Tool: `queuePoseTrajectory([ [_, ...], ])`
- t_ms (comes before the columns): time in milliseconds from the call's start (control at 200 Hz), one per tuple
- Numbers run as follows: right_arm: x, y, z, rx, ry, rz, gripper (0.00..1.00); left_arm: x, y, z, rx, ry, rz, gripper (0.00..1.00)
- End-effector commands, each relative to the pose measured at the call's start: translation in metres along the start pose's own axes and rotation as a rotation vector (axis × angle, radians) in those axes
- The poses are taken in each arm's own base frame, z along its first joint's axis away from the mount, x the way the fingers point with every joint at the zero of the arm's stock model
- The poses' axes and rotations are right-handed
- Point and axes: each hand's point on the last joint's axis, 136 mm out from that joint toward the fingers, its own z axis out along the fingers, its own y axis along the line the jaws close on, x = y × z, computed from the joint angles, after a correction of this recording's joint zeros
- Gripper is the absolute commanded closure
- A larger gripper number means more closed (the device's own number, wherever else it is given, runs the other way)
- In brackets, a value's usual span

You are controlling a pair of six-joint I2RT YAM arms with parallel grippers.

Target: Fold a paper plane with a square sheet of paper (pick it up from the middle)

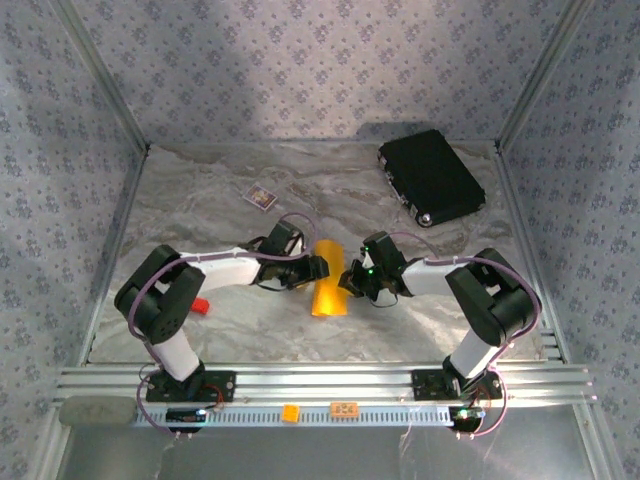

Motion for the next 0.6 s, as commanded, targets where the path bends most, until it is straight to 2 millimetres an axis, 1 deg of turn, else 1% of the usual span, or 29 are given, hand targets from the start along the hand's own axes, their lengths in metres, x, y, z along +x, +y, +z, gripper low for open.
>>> queuePoseTrajectory([
  [0, 0.006, -0.028, -0.002, 0.093, 0.002, 0.045, 0.94, 0.005, 0.023, 0.004, -0.113, 0.027, -0.019, 0.39],
  [110, 0.006, -0.028, -0.002, 0.092, 0.002, 0.044, 0.94, 0.005, 0.021, 0.003, -0.104, 0.024, -0.02, 0.39],
  [280, 0.005, -0.028, -0.002, 0.092, -0.001, 0.044, 0.94, 0.001, 0.031, -0.004, -0.173, -0.007, -0.031, 0.41],
  [355, 0.005, -0.028, -0.002, 0.093, 0.0, 0.043, 0.94, -0.001, 0.03, -0.006, -0.173, -0.012, -0.021, 0.42],
  [470, 0.005, -0.027, -0.002, 0.092, 0.001, 0.043, 0.94, -0.004, 0.017, -0.008, -0.119, -0.025, -0.008, 0.42],
  [595, 0.004, -0.027, -0.002, 0.091, 0.001, 0.043, 0.94, -0.007, 0.003, -0.011, -0.053, -0.034, 0.007, 0.35],
])
